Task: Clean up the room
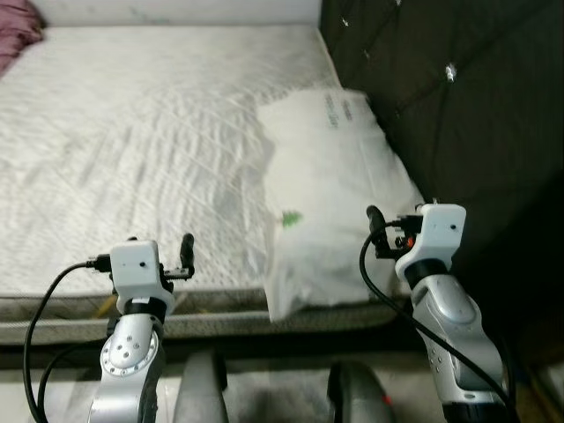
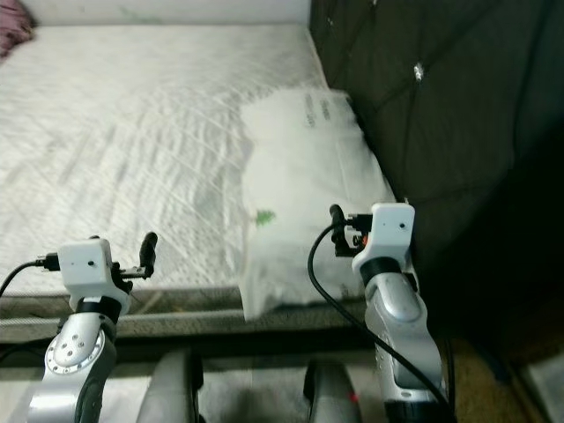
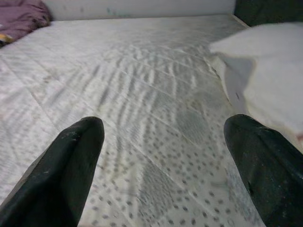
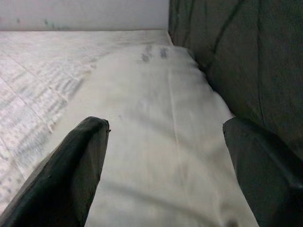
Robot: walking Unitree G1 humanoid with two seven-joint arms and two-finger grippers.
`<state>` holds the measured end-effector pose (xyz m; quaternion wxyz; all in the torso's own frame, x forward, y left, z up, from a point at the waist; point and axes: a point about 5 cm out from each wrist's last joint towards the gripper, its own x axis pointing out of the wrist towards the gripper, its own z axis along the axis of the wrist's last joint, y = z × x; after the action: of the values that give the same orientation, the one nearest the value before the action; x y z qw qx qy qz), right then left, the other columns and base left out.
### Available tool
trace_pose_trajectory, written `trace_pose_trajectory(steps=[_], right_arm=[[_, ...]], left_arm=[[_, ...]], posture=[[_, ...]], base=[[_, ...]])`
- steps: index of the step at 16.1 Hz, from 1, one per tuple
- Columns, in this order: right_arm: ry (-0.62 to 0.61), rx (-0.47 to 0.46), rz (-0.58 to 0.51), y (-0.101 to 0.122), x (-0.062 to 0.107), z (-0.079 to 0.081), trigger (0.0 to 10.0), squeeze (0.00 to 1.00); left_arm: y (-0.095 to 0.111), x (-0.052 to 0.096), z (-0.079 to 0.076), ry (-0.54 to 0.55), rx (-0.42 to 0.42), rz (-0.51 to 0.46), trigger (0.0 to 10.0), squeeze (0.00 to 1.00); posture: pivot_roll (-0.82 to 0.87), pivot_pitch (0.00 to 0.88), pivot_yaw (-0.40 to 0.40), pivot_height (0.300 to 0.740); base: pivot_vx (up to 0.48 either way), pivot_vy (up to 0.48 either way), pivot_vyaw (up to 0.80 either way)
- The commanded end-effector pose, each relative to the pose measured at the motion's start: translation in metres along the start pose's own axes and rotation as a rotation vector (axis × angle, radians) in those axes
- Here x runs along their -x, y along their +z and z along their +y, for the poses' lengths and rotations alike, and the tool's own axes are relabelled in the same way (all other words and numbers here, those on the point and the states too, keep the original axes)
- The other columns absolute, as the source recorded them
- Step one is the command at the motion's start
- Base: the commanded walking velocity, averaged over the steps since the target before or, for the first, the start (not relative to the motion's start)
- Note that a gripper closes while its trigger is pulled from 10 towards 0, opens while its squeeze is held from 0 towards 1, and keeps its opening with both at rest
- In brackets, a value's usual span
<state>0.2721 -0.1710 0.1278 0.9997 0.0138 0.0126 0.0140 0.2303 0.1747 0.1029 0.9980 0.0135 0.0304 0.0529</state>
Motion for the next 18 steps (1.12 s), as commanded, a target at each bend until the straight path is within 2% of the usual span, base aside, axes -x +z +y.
trace_pose_trajectory(steps=[1,4,10,12,16,18], right_arm=[[-0.017,-0.005,-0.006,0.0023,-0.0018,-0.0033,10.0,0.0],[-0.026,-0.018,-0.008,0.0024,-0.003,-0.0041,10.0,0.0],[-0.042,-0.037,0.007,-0.0017,0.0006,-0.0042,10.0,0.0],[-0.062,-0.077,0.028,-0.0052,0.0016,-0.0044,10.0,0.0],[-0.082,-0.055,0.035,-0.0072,0.0006,-0.0066,10.0,0.0],[-0.085,-0.076,0.036,-0.0072,-0.0001,-0.0077,10.0,0.0]], left_arm=[[-0.0011,-0.0014,0.0005,0.0,-0.01,0.009,10.0,0.0],[-0.0018,-0.0017,-0.0001,-0.005,-0.009,0.015,10.0,0.0],[-0.0021,-0.0019,-0.0015,-0.015,0.006,0.015,10.0,0.0],[-0.0028,-0.0021,-0.0015,-0.019,0.012,0.022,10.0,0.0],[-0.0033,-0.0033,-0.002,-0.024,0.031,0.025,10.0,0.0],[-0.0031,-0.0039,-0.0028,-0.028,0.028,0.024,10.0,0.0]], posture=[[0.01,0.002,-0.004,0.712],[0.01,0.0,-0.004,0.74],[0.01,0.0,-0.004,0.74],[0.01,0.0,-0.002,0.74],[0.0,0.0,-0.002,0.74],[0.0,0.0,-0.002,0.74]], base=[[0.0,0.0,0.0],[0.0,0.0,0.0],[0.0,0.0,0.0],[0.0,0.0,-0.49],[0.0,0.0,-0.51],[0.0,0.0,-0.51]])
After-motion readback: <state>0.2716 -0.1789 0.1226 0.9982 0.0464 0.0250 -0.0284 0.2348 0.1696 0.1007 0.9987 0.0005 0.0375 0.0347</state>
